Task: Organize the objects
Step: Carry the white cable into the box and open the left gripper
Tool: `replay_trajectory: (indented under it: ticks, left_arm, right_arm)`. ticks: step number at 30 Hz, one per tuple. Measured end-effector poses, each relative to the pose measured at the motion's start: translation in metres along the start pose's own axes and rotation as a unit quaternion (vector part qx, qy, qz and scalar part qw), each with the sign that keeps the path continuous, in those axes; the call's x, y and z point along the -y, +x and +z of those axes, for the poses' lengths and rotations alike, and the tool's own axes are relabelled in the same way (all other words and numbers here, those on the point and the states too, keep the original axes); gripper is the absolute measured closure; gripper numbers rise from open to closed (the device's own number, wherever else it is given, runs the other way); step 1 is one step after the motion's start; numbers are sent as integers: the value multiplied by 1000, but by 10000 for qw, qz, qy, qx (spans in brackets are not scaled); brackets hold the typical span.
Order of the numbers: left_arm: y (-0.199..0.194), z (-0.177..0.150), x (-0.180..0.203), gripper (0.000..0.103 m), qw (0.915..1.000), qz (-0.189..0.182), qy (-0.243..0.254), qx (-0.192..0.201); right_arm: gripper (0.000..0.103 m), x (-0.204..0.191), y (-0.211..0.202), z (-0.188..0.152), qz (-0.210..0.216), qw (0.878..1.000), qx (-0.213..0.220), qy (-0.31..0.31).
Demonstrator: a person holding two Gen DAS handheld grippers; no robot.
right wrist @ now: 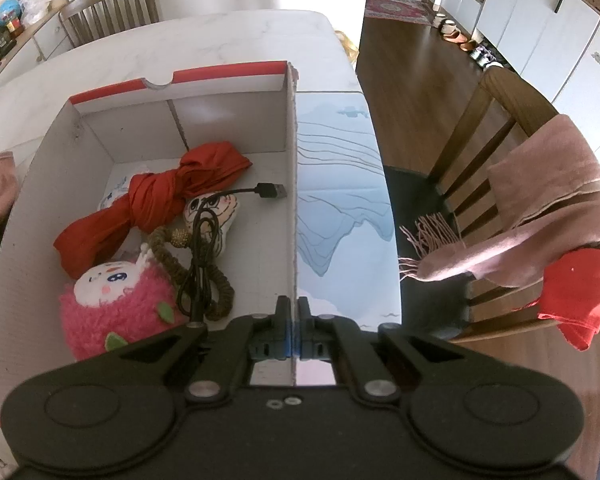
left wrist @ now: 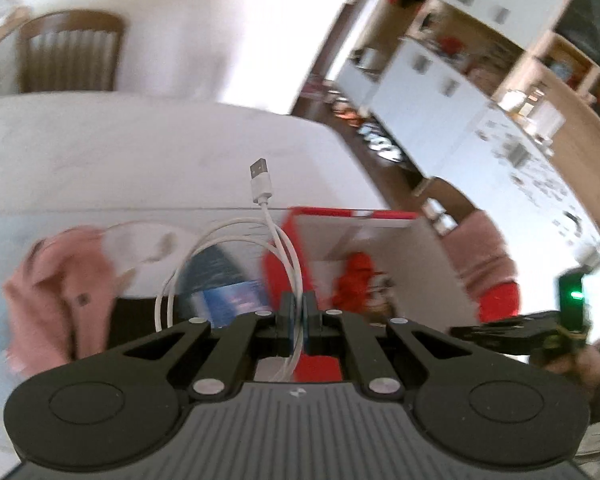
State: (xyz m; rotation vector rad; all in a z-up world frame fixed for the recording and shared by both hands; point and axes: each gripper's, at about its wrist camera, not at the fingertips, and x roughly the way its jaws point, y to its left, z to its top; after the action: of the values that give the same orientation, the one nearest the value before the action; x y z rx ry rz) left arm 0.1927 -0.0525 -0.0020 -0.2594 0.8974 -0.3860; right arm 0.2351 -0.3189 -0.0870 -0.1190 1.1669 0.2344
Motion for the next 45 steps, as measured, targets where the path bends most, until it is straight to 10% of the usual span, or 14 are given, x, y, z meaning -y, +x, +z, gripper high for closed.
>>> replay_trajectory:
  ticks: [23,45]
  left_arm:
    - [108,5,154,101,9623,-766,2440,-924]
    - [180,-25,144,100,9454,-384,2672,-1823]
  right_arm:
    - [102,0,1,-1,14,10000,-6,6]
    - [102,-2,2,-1,35,10000,-18,17]
